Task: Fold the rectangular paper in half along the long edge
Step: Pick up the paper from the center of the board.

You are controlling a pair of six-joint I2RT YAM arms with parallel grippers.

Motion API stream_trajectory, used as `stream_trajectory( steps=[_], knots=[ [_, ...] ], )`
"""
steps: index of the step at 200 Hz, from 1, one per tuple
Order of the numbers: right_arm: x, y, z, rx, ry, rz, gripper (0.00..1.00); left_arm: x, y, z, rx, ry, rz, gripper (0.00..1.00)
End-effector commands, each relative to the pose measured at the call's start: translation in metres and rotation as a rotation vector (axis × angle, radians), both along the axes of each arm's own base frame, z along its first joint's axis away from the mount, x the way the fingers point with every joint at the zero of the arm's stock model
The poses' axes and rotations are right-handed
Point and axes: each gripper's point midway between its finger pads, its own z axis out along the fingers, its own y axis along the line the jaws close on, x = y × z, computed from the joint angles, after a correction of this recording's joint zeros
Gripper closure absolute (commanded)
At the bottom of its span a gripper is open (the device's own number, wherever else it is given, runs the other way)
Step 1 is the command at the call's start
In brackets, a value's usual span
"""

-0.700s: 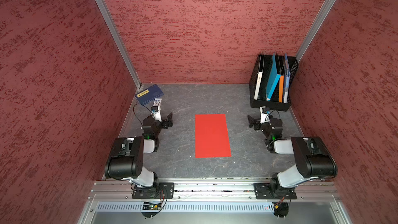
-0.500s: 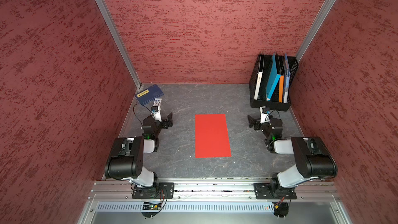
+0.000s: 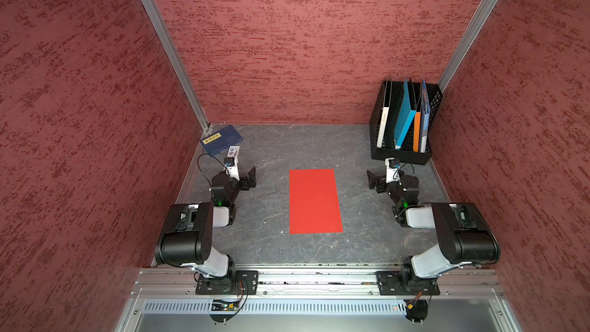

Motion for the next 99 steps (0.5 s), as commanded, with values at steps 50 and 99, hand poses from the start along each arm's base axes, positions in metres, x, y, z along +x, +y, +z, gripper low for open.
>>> stream_trajectory(
  steps=[50,99],
  knots=[
    [-0.019,-0.018,0.101,0.086,-0.049,-0.184,0.01,-0.019,-0.035,0.073,0.122,-0.053,0.034,0.00],
    [-0.029,0.039,0.106,0.140,0.322,-0.129,0.01,-0.051,-0.056,0.113,-0.166,0.069,0.232,0.00]
  ],
)
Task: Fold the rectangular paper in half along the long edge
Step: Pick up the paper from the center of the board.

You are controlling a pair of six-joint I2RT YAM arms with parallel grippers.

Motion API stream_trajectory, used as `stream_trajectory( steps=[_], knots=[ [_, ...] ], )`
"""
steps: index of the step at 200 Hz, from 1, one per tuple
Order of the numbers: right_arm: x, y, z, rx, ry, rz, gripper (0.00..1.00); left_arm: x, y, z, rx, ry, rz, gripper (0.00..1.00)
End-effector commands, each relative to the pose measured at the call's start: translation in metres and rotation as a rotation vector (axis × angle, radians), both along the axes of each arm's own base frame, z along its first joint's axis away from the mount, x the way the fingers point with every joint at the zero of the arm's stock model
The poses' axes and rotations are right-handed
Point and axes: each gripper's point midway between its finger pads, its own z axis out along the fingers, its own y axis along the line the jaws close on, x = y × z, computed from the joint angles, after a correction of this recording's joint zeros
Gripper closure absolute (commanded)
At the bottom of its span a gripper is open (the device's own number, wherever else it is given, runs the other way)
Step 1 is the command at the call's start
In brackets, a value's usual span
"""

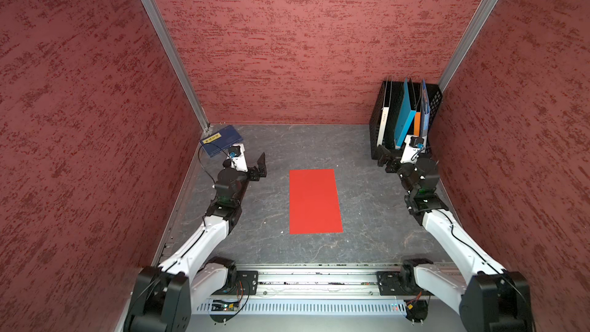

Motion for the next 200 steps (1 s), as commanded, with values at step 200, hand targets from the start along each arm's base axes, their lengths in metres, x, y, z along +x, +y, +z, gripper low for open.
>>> stream_trajectory(
  steps=[200],
  knots=[
    [-0.083,0.094,-0.125,-0.001,0.711,0.128,0.01,-0.046,-0.107,-0.112,-0.401,0.929,-0.219,0.00]
  ],
)
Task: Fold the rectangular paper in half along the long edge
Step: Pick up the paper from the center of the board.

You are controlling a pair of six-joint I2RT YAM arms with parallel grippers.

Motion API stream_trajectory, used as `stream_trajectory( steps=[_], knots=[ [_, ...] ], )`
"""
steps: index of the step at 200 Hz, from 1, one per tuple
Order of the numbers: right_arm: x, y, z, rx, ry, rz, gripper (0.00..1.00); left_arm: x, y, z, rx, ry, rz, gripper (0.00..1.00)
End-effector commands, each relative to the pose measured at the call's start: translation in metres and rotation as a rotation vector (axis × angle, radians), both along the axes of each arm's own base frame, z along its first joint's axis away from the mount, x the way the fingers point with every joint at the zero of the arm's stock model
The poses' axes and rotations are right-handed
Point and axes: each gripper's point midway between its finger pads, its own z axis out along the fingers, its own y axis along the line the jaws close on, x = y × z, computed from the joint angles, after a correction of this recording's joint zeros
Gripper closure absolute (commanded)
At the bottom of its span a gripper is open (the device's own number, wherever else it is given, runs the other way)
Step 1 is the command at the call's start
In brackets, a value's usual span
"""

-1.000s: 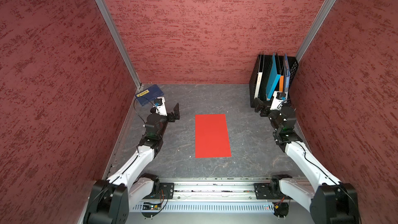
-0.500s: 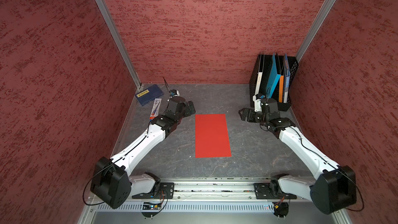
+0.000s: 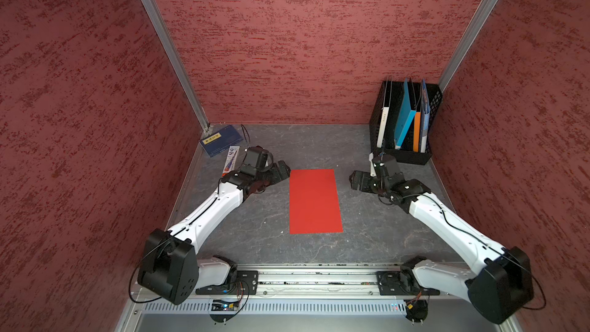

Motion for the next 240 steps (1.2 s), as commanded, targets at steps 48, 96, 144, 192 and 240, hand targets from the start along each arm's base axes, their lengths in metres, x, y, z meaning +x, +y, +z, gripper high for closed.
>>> stream_trajectory(
  steps=[48,96,144,192,240],
  knots=[
    [-0.023,0.058,0.001,0.235,-0.071,0.276,0.01,-0.023,-0.026,-0.040,-0.226,0.087,-0.100,0.00],
    [-0.031,0.060,-0.042,0.188,0.133,0.282,0.01,-0.043,-0.049,-0.081,-0.151,0.131,-0.196,0.00],
    [-0.039,0.055,-0.077,0.131,0.264,0.260,0.06,-0.047,-0.037,-0.104,-0.008,0.183,-0.194,0.00],
    [-0.040,0.054,-0.088,0.095,0.283,0.269,0.20,-0.036,-0.035,-0.101,0.078,0.147,-0.243,0.47],
    [-0.035,0.060,-0.089,0.099,0.266,0.301,0.18,-0.031,-0.044,-0.114,0.050,0.150,-0.275,0.99]
  ],
)
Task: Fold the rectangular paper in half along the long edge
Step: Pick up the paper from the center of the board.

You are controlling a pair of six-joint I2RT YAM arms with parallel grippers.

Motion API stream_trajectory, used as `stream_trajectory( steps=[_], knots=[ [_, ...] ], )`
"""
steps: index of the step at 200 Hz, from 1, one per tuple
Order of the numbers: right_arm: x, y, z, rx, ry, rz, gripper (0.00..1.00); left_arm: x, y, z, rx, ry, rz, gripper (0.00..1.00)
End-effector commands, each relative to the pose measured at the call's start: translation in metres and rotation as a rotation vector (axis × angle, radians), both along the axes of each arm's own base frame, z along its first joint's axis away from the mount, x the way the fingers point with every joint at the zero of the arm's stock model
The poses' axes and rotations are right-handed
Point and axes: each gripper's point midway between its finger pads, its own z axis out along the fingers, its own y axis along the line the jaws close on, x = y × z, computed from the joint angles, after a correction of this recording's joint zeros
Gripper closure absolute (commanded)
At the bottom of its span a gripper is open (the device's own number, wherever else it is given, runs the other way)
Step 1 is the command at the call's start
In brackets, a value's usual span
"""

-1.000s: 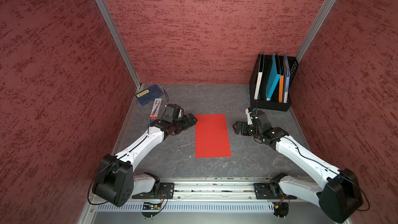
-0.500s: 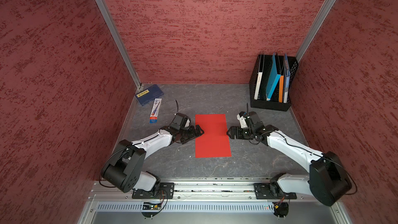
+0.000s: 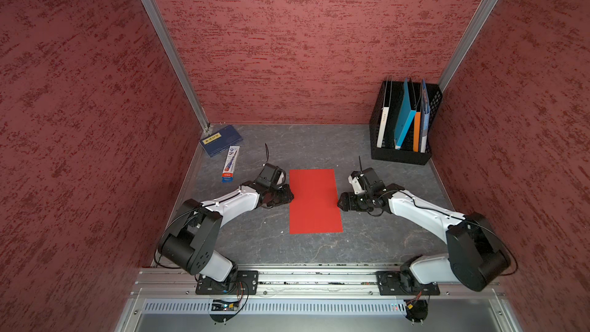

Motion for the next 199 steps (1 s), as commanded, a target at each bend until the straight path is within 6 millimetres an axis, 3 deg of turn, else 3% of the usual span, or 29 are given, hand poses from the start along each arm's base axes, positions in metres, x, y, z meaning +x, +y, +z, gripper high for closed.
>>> stream_trajectory(
  steps=[1,49,97,128,199],
  knots=[
    [0.009,0.009,0.008,0.011,-0.036,0.033,0.17,0.004,-0.004,-0.005,0.001,-0.014,-0.028,1.00],
    [0.021,0.024,0.020,0.068,-0.076,0.069,0.16,0.005,-0.003,-0.012,0.017,-0.010,-0.041,1.00],
    [0.030,0.036,0.000,0.069,-0.009,0.100,0.14,0.010,0.017,-0.011,0.114,-0.024,-0.022,1.00],
    [0.032,0.041,-0.008,0.077,0.025,0.110,0.14,0.013,0.032,-0.021,0.123,0.028,0.008,1.00],
    [0.030,0.051,-0.009,0.134,0.043,0.122,0.08,0.012,0.026,-0.038,0.125,0.103,-0.016,1.00]
  ],
)
